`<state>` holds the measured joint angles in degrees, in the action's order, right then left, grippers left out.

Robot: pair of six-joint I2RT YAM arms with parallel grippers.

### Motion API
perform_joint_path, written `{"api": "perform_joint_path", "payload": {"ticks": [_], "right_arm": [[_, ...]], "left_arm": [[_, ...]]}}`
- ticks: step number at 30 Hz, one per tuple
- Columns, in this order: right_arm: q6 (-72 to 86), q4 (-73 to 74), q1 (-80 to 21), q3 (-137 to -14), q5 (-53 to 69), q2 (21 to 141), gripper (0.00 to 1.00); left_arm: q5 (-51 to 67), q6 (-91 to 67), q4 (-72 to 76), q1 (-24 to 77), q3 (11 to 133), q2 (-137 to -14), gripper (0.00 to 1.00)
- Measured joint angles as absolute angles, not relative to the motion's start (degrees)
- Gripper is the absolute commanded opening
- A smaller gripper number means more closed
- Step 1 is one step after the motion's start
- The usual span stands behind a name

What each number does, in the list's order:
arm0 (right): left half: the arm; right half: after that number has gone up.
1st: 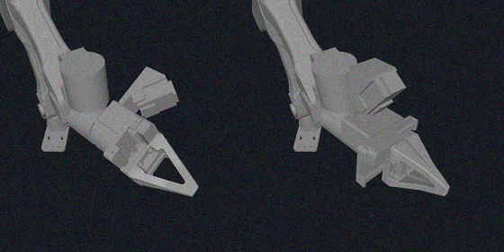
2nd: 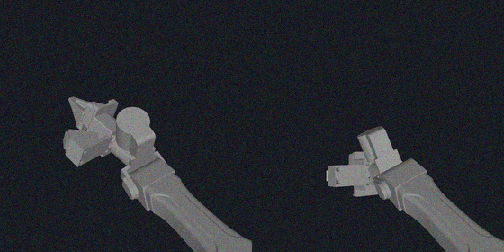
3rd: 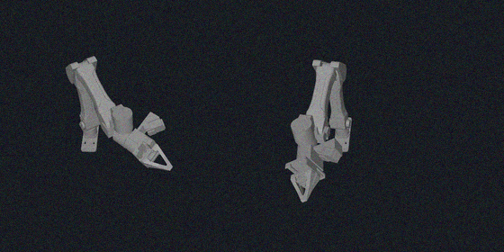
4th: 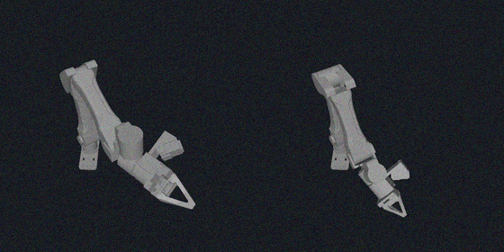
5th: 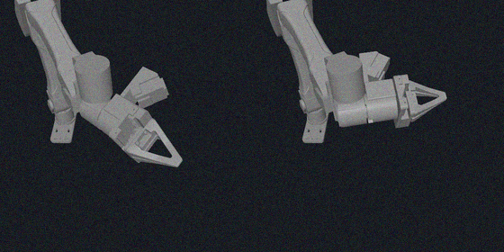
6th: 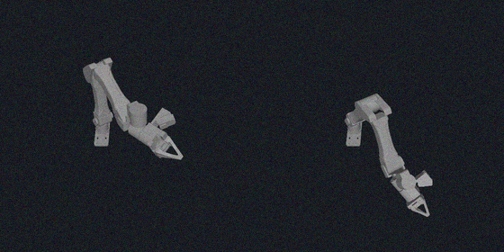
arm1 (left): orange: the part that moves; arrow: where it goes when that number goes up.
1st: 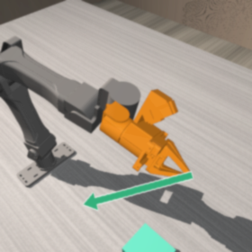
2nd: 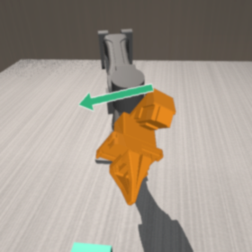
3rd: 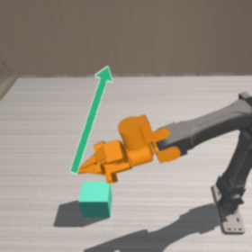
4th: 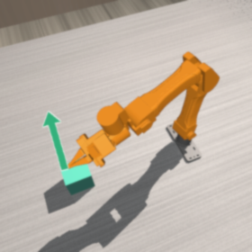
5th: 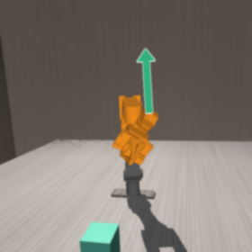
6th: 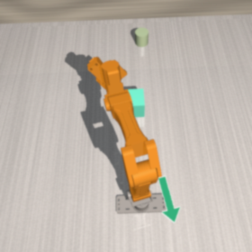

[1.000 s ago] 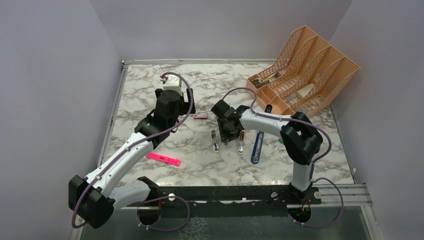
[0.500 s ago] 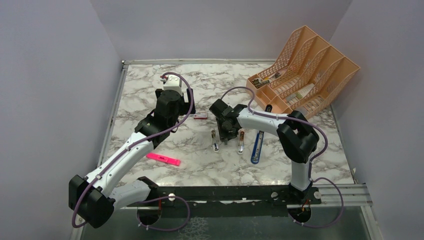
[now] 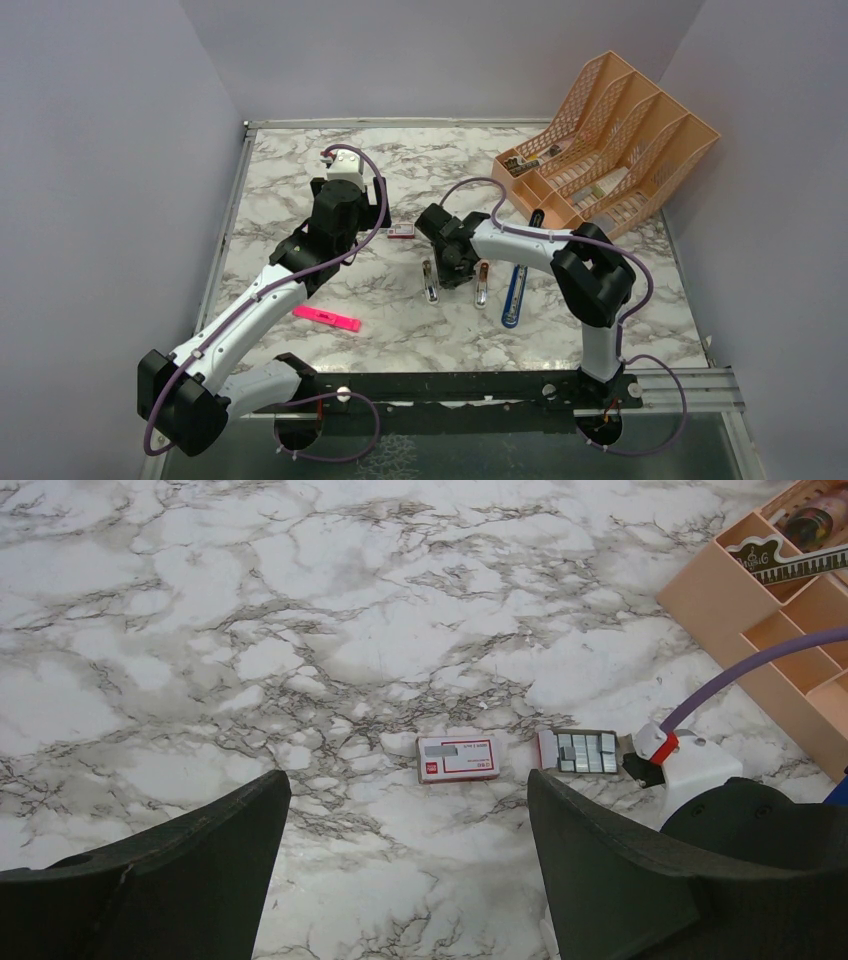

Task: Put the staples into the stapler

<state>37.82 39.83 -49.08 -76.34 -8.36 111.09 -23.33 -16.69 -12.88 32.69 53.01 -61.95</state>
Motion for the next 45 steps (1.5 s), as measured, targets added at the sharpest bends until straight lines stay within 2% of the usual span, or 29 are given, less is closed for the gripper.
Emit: {"api": "perform_joint_path", "payload": {"ticks": [10, 18, 27, 45], "right_arm": [[38.1, 40.0, -49.1, -77.7, -10.0, 112.1, 0.29], [38.2, 39.9, -49.2, -78.8, -11.2, 112.9, 0.20], [38.9, 39.0, -49.4, -78.1, -13.3, 112.2, 0.18], [42.6, 40.9, -47.5, -70.4, -21.6, 91.9, 0.19]], "left_arm": [[-23.3, -16.7, -12.9, 32.7, 53.0, -62.0, 0.89], [-23.3, -16.7, -12.9, 32.7, 53.0, -62.0, 0.89], [-23.3, -16.7, -12.9, 32.7, 53.0, -62.0, 0.89], [-21.2, -17.4, -12.9, 32.7, 53.0, -61.5, 0.89]]}}
